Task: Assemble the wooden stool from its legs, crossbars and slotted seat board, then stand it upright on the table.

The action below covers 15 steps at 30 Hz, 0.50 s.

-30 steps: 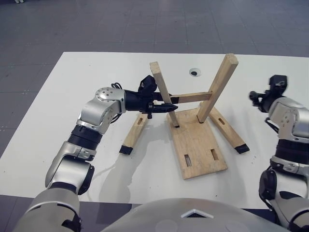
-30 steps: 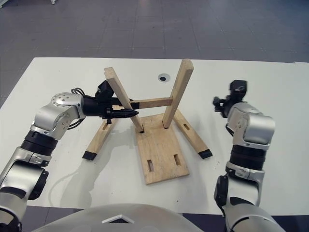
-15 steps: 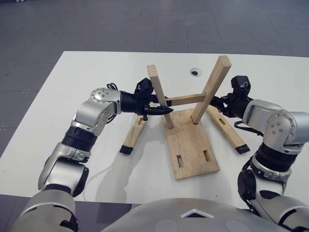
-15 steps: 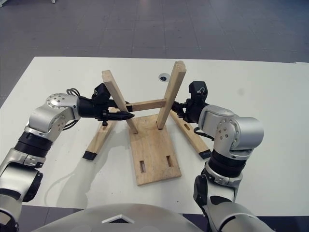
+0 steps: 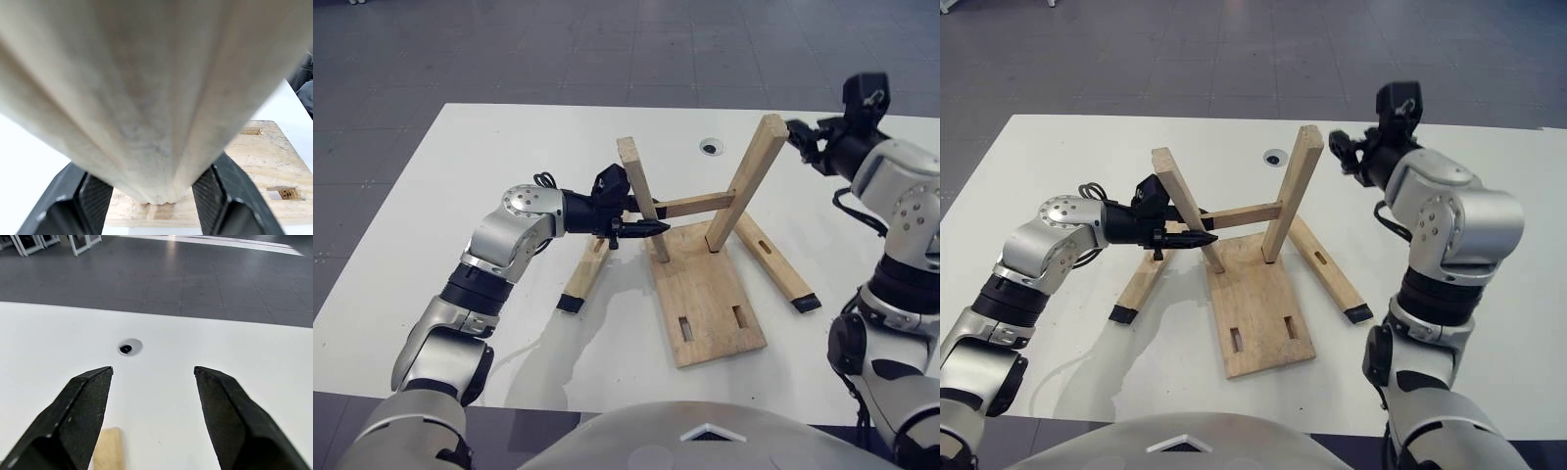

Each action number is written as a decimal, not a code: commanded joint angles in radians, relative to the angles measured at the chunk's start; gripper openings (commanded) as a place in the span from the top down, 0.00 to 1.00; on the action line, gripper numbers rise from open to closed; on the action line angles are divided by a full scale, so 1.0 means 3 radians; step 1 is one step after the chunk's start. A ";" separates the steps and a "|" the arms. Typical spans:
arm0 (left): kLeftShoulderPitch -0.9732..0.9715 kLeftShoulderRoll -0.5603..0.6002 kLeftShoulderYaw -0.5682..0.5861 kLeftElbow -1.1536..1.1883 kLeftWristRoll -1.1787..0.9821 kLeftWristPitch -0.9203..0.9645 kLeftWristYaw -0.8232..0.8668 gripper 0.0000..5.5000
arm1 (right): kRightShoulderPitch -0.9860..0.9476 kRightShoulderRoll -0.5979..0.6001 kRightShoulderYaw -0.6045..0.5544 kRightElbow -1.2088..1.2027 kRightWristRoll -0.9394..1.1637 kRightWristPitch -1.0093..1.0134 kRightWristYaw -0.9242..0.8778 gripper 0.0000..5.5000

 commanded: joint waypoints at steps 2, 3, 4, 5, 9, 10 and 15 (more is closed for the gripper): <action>0.0297 0.0101 -0.0633 0.0391 0.0557 0.0193 -0.0458 0.62 | 0.0359 -0.0066 0.0271 -0.0100 -0.0026 -0.0162 0.0114 0.44; 0.0238 0.0070 -0.0590 0.0486 0.0549 0.0133 -0.0497 0.62 | 0.0419 -0.0100 0.0317 -0.0154 0.0009 -0.0178 0.0183 0.44; 0.0184 0.0039 -0.0557 0.0581 0.0550 0.0084 -0.0527 0.62 | 0.0472 -0.0146 0.0352 -0.0205 0.0051 -0.0185 0.0268 0.44; 0.0145 0.0004 -0.0512 0.0666 0.0545 0.0018 -0.0540 0.62 | 0.0532 -0.0238 0.0398 -0.0268 0.0107 -0.0179 0.0400 0.44; 0.0056 -0.0102 -0.0455 0.0868 0.0586 -0.0127 -0.0526 0.62 | 0.0814 -0.0843 0.0382 -0.0375 0.0323 -0.0137 0.1017 0.44; 0.0052 -0.0118 -0.0450 0.0898 0.0597 -0.0149 -0.0513 0.62 | 0.0864 -0.1045 0.0373 -0.0336 0.0378 -0.0185 0.1232 0.44; -0.0005 -0.0157 -0.0411 0.1036 0.0663 -0.0264 -0.0430 0.62 | 0.1286 -0.1951 0.0445 -0.0266 0.0784 -0.0744 0.2732 0.44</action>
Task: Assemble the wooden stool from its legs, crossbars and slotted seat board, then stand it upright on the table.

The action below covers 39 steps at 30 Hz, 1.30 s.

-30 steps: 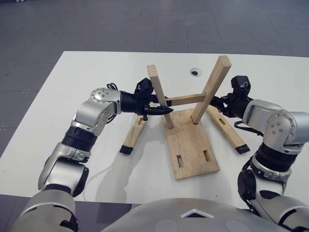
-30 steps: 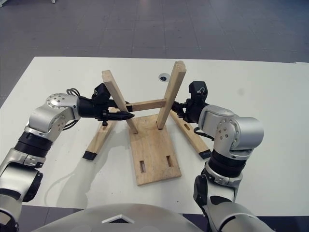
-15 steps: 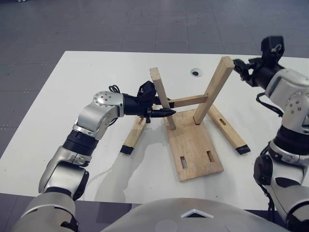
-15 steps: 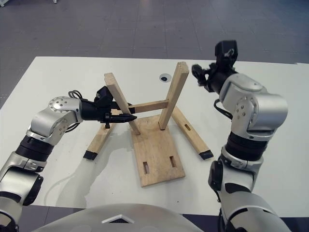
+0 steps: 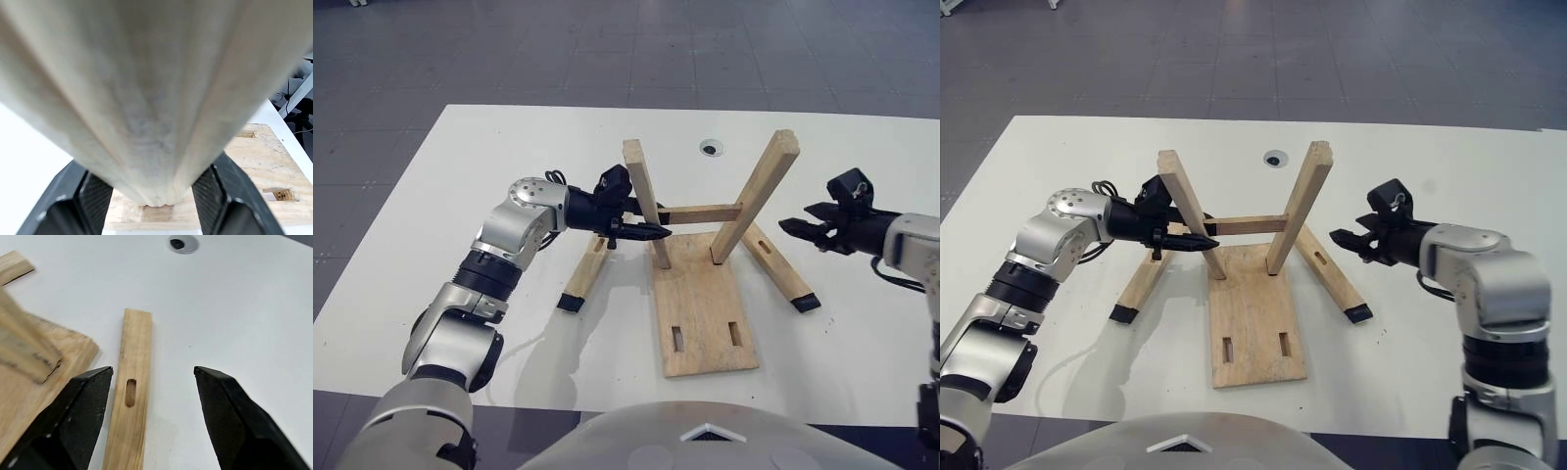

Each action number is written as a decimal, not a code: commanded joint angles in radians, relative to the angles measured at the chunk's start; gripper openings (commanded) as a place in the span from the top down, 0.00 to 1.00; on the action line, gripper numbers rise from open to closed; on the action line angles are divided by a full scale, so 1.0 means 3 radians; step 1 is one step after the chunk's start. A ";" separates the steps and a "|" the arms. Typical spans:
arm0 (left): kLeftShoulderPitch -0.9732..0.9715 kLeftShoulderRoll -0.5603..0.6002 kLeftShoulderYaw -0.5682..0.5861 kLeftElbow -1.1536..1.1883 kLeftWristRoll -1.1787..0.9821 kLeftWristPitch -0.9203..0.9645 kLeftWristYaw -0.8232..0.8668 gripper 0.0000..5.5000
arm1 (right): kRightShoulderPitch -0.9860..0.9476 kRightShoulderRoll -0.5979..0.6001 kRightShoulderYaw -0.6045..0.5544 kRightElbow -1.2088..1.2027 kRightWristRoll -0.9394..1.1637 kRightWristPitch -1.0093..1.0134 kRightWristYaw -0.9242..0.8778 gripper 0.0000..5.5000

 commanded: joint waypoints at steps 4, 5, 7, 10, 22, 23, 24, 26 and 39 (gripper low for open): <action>0.0181 -0.0011 -0.0304 0.0451 0.0669 0.0084 0.0124 0.62 | 0.0553 -0.0696 0.0184 -0.0396 0.0442 -0.0824 0.1520 0.44; 0.0169 -0.0010 -0.0306 0.0454 0.0674 0.0091 0.0121 0.62 | 0.0577 -0.0696 0.0231 -0.0480 0.0480 -0.0867 0.1586 0.44; 0.0153 0.0003 -0.0331 0.0454 0.0676 0.0138 0.0091 0.53 | 0.0551 -0.0629 0.0424 -0.0590 0.0455 -0.0971 0.1634 0.45; 0.0137 -0.0039 -0.0280 0.0492 0.0799 0.0158 0.0040 0.47 | 0.0398 -0.0431 0.0770 -0.0617 0.0288 -0.1086 0.1511 0.45; -0.0018 0.0259 0.0151 -0.0032 0.0971 0.0269 -0.0150 0.16 | 0.0645 -0.0229 0.1720 -0.0122 -0.0686 -0.1905 0.1131 0.45; -0.0041 0.0291 0.0260 -0.0174 0.0928 0.0331 -0.0104 0.16 | 0.0626 -0.0181 0.1740 -0.0009 -0.0738 -0.1961 0.1080 0.45; -0.0039 0.0325 0.0366 -0.0321 0.0895 0.0400 -0.0049 0.16 | 0.0596 -0.0150 0.1740 0.0091 -0.0763 -0.2002 0.1059 0.45; 0.0104 0.0431 0.0610 -0.0714 0.0860 0.0584 0.0156 0.16 | 0.0539 -0.0175 0.1676 0.0237 -0.0795 -0.2080 0.1046 0.45; 0.1186 0.0276 0.1136 -0.2552 0.0612 0.2278 0.1440 0.16 | 0.0334 0.0118 0.1513 0.0290 -0.0789 -0.1977 0.0708 0.45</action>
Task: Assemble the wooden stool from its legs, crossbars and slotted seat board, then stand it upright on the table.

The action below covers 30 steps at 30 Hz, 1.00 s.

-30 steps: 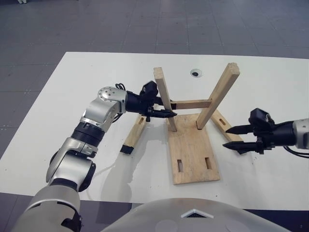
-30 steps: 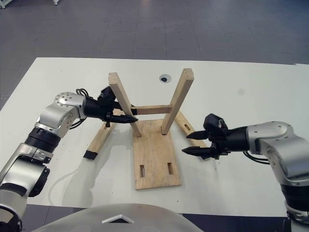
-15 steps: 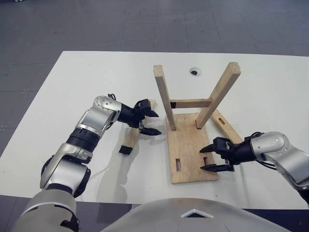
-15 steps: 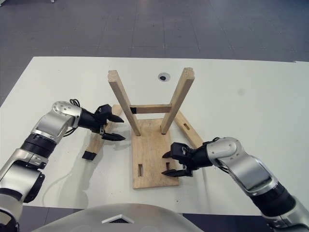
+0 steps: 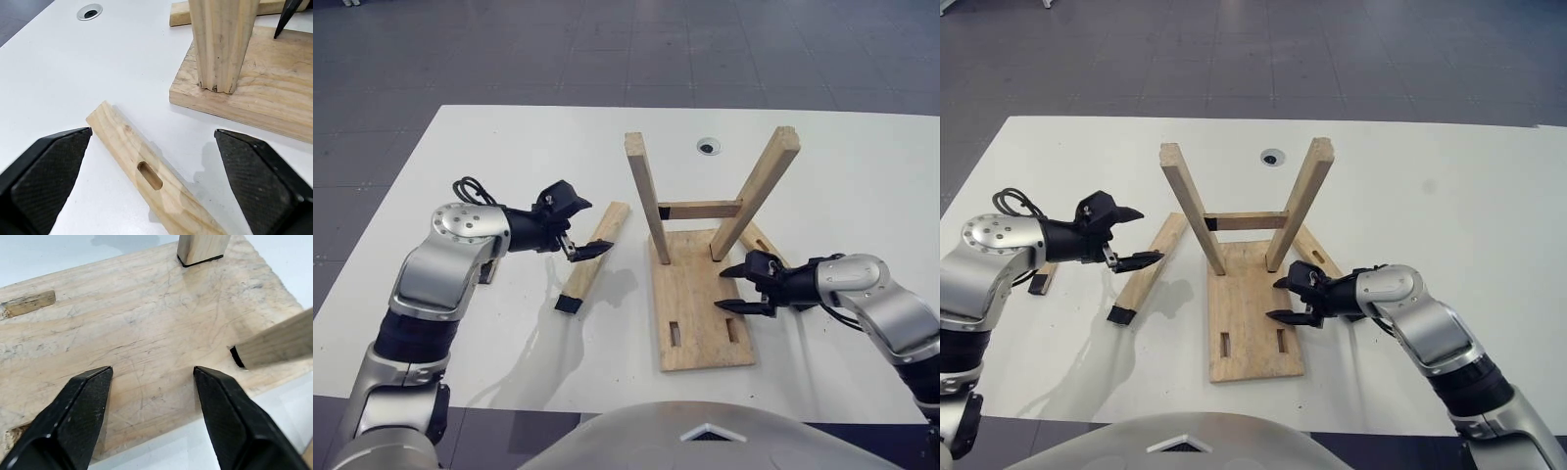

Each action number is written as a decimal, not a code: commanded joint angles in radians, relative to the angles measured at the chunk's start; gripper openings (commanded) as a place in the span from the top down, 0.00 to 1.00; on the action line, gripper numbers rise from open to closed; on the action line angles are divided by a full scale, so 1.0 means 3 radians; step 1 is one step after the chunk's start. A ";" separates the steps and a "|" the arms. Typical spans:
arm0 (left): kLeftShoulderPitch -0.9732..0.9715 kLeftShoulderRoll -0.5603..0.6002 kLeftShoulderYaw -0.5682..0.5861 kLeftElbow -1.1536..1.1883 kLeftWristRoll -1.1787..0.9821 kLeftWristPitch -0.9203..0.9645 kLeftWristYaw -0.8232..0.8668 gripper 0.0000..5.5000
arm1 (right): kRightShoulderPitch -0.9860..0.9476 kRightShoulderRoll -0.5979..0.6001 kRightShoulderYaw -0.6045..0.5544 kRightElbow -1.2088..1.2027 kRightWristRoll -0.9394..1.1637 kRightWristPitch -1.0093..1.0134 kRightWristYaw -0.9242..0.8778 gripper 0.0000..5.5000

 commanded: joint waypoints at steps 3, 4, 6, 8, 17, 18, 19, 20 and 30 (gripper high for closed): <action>0.0061 -0.0805 -0.0035 -0.0794 -0.0317 0.1274 0.0896 0.16 | -0.0077 0.0053 0.0001 0.0216 -0.0189 0.0055 -0.0155 0.45; 0.0082 -0.1011 -0.0055 -0.0857 -0.0355 0.1424 0.1056 0.16 | -0.0090 0.0068 0.0012 0.0231 -0.0198 0.0047 -0.0167 0.45; 0.0123 -0.1269 -0.0120 -0.0930 -0.0405 0.1621 0.1273 0.16 | -0.0125 0.0102 0.0035 0.0263 -0.0218 0.0026 -0.0192 0.45; 0.0127 -0.1302 -0.0263 -0.0913 -0.0377 0.1646 0.1375 0.16 | -0.0165 0.0135 0.0049 0.0293 -0.0242 0.0001 -0.0209 0.45; -0.0375 -0.1009 -0.0638 0.0176 0.0372 0.0773 0.1720 0.16 | -0.0266 0.0297 0.0091 0.0288 -0.0319 0.0004 -0.0256 0.45; -0.0437 -0.1029 -0.0613 0.0251 0.0384 0.0705 0.1719 0.16 | -0.0289 0.0324 0.0088 0.0298 -0.0327 0.0010 -0.0268 0.45; -0.0489 -0.1060 -0.0573 0.0304 0.0382 0.0653 0.1722 0.16 | -0.0330 0.0368 0.0075 0.0328 -0.0334 0.0021 -0.0295 0.45; -0.0521 -0.1089 -0.0540 0.0338 0.0379 0.0619 0.1724 0.16 | -0.0387 0.0419 0.0055 0.0382 -0.0344 0.0025 -0.0334 0.45; -0.0607 -0.1012 -0.0361 0.0443 0.0394 0.0544 0.1698 0.16 | -0.0625 0.0588 -0.0145 0.0591 -0.0343 0.0077 -0.0458 0.45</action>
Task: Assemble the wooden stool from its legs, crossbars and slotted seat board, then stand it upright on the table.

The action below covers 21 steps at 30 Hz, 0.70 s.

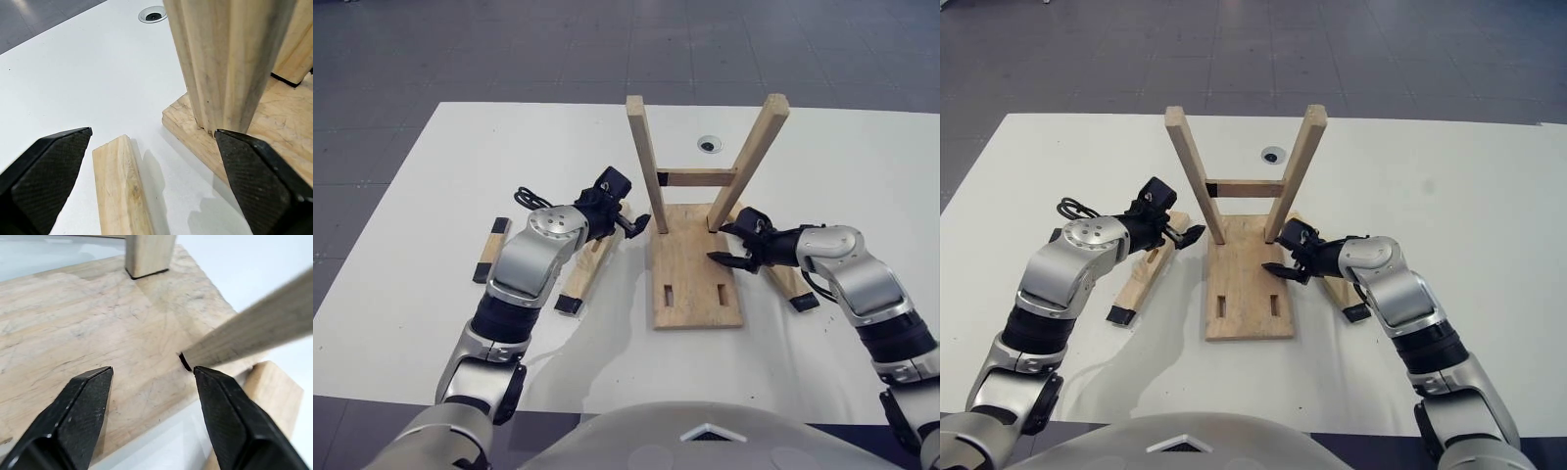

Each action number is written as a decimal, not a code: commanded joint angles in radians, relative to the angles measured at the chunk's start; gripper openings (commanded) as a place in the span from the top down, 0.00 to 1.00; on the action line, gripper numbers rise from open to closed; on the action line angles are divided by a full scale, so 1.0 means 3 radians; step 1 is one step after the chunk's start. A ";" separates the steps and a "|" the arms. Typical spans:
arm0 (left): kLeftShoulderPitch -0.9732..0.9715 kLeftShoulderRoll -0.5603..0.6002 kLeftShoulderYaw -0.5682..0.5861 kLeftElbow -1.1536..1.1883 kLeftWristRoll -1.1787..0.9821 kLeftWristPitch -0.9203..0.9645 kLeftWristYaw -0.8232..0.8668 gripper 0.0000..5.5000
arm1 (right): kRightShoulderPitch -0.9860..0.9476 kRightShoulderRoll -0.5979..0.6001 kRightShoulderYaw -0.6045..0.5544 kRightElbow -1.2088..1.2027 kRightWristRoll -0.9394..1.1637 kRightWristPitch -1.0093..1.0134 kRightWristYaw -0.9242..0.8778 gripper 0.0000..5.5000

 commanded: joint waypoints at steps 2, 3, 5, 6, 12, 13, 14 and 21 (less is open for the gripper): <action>-0.0115 0.0167 0.0358 -0.0010 -0.0002 0.0036 -0.0006 0.16 | -0.0006 -0.0028 -0.0210 -0.0351 0.0238 0.0305 0.0099 0.45; -0.0108 0.0196 0.0491 -0.0074 -0.0046 0.0109 0.0002 0.16 | -0.0003 -0.0055 -0.0300 -0.0513 0.0380 0.0459 0.0145 0.45; -0.0051 0.0216 0.0828 -0.0288 -0.0127 0.0309 0.0076 0.16 | -0.0020 -0.0085 -0.0569 -0.0863 0.0715 0.0833 0.0177 0.45; 0.0012 0.0223 0.1005 -0.0427 -0.0155 0.0414 0.0125 0.16 | -0.0044 -0.0078 -0.0734 -0.1036 0.0894 0.1043 0.0140 0.45; 0.0956 0.0592 0.1813 -0.0715 -0.0314 0.0430 -0.0117 0.16 | -0.0083 0.0183 -0.1603 -0.1920 0.1794 0.2162 -0.0446 0.45; 0.1065 0.0696 0.1891 -0.0576 -0.0297 0.0318 -0.0185 0.16 | -0.0071 0.0212 -0.1643 -0.1977 0.1852 0.2246 -0.0541 0.45; 0.1145 0.0776 0.1955 -0.0457 -0.0287 0.0221 -0.0240 0.16 | -0.0052 0.0232 -0.1665 -0.2017 0.1892 0.2302 -0.0620 0.45; 0.1414 0.0947 0.1983 0.0208 -0.0271 -0.0281 -0.0500 0.16 | 0.0112 0.0315 -0.1632 -0.2163 0.2081 0.2428 -0.0954 0.45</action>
